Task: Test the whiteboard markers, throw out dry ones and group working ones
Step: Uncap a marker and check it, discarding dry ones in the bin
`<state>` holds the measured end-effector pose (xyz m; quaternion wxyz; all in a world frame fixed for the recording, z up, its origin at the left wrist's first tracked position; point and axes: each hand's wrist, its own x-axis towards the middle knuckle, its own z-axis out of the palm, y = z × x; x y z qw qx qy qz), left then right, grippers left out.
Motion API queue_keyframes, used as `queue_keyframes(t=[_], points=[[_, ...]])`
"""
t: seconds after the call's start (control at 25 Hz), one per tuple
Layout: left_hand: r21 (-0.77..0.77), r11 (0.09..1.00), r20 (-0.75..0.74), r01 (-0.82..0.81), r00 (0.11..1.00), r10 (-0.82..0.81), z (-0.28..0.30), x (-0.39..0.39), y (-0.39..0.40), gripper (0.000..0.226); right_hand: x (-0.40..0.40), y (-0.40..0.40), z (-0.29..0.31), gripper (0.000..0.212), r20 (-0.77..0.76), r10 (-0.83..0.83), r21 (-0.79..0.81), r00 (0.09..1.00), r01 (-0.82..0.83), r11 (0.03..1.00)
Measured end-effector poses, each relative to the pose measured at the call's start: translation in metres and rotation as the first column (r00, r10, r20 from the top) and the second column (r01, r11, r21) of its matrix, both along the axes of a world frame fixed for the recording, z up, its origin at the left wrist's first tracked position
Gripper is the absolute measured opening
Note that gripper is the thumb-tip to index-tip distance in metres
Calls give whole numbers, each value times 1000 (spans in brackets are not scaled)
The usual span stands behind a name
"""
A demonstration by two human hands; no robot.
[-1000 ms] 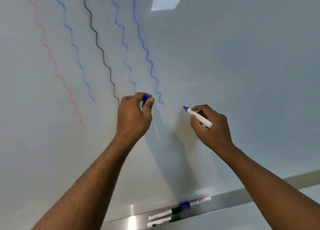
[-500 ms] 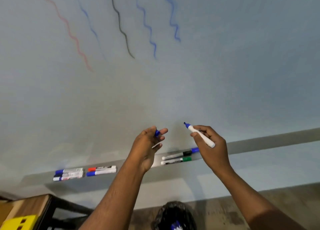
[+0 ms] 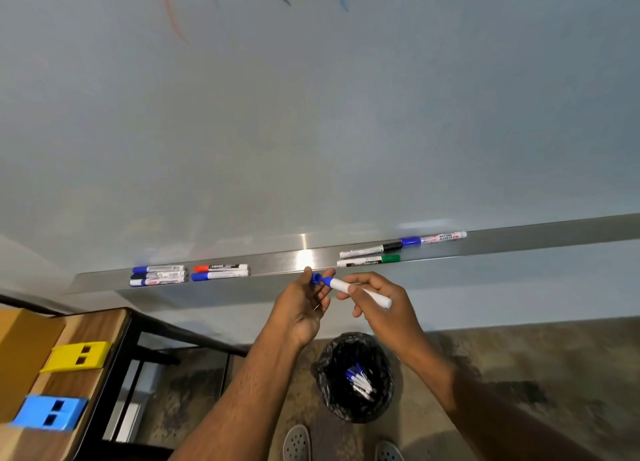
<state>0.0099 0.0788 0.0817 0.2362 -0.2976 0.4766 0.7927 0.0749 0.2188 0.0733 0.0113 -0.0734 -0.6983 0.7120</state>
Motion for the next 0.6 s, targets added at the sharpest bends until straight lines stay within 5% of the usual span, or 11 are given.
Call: queue_keyframes(t=[0.6], points=[[-4, 996, -90, -93, 992, 92, -12, 14, 4, 10, 2, -16, -32, 14, -24, 62, 127, 998, -59, 990]])
